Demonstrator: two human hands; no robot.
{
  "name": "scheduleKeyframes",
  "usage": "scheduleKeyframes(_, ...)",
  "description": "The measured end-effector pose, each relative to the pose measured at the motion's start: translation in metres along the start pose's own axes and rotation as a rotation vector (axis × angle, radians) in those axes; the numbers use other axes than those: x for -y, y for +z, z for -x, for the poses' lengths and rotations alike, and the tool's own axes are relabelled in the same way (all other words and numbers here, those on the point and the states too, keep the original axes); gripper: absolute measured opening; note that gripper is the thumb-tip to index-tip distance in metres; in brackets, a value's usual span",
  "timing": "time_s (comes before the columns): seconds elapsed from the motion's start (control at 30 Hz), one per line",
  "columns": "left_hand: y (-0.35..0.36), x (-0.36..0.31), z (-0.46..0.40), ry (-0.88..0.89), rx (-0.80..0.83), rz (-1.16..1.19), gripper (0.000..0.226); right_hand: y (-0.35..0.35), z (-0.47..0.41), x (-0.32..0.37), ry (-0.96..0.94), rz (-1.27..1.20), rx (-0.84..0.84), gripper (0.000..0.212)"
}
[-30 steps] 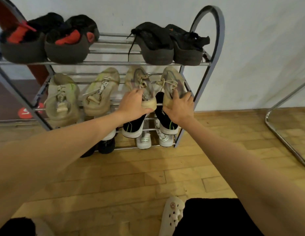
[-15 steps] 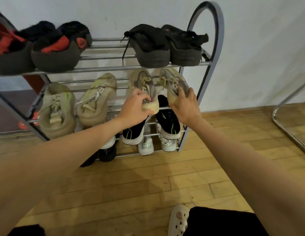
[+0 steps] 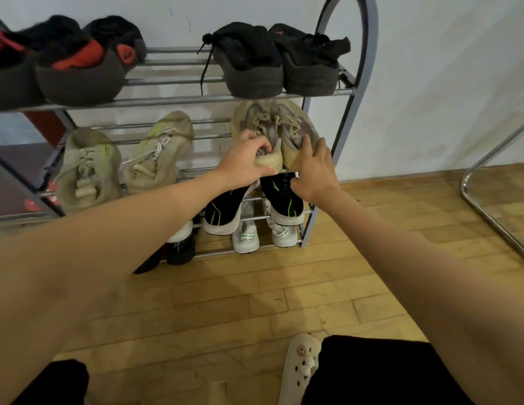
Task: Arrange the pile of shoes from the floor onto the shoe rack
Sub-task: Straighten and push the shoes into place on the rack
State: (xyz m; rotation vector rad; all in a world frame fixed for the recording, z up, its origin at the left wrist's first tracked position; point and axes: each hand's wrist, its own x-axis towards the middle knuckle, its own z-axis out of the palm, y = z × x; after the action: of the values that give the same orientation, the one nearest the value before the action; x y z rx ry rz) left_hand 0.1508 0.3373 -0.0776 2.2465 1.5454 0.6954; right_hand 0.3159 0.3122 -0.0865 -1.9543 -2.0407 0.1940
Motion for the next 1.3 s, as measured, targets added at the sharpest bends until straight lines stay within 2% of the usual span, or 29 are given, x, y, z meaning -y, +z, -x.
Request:
scheduleKeyframes(0.07, -0.004, -0.001, 0.006, -0.014, 0.003, 0.018, 0.059, 0.000, 0.005, 0.008, -0.011, 0.049, -0.025, 0.088)
scheduleKeyframes(0.13, -0.012, 0.001, 0.021, -0.024, -0.040, 0.029, 0.063, 0.000, 0.014, 0.017, -0.062, 0.102, -0.070, 0.085)
scheduleKeyframes(0.23, -0.036, 0.015, 0.058, 0.050, -0.087, -0.042, 0.045, -0.001, 0.031, 0.037, -0.190, 0.138, -0.135, 0.075)
scheduleKeyframes(0.37, -0.090, 0.048, 0.113, 0.109, -0.147, -0.188, 0.029, 0.001, 0.050, 0.079, -0.352, 0.108, -0.051, 0.064)
scheduleKeyframes(0.43, -0.119, 0.067, 0.134, 0.049, -0.234, -0.224, 0.025, 0.005, 0.054, 0.107, -0.391, 0.074, 0.043, 0.063)
scheduleKeyframes(0.53, -0.152, 0.095, 0.156, -0.132, -0.304, -0.291, 0.028, 0.013, 0.056, 0.154, -0.397, -0.048, 0.201, 0.064)
scheduleKeyframes(0.67, -0.164, 0.123, 0.179, -0.379, -0.240, -0.338, 0.060, 0.030, 0.054, 0.205, -0.354, -0.173, 0.280, 0.077)
scheduleKeyframes(0.87, -0.153, 0.137, 0.189, -0.532, -0.143, -0.199, 0.095, 0.060, 0.040, 0.236, -0.217, -0.162, 0.222, 0.087)
scheduleKeyframes(0.97, -0.148, 0.141, 0.189, -0.606, -0.099, -0.108, 0.101, 0.066, 0.030, 0.242, -0.181, -0.170, 0.185, 0.092)
scheduleKeyframes(1.07, -0.143, 0.145, 0.187, -0.568, -0.104, 0.073, 0.107, 0.066, 0.024, 0.246, -0.140, -0.193, 0.189, 0.092)
scheduleKeyframes(1.17, -0.136, 0.148, 0.183, -0.588, -0.170, 0.265, 0.100, 0.059, 0.022, 0.245, -0.092, -0.345, 0.160, 0.072)
scheduleKeyframes(1.23, -0.132, 0.150, 0.178, -0.646, -0.222, 0.439, 0.082, 0.051, 0.022, 0.241, -0.061, -0.495, 0.137, 0.066)
scheduleKeyframes(1.3, -0.131, 0.151, 0.176, -0.634, -0.245, 0.469, 0.061, 0.041, 0.022, 0.236, -0.044, -0.618, 0.090, 0.065)
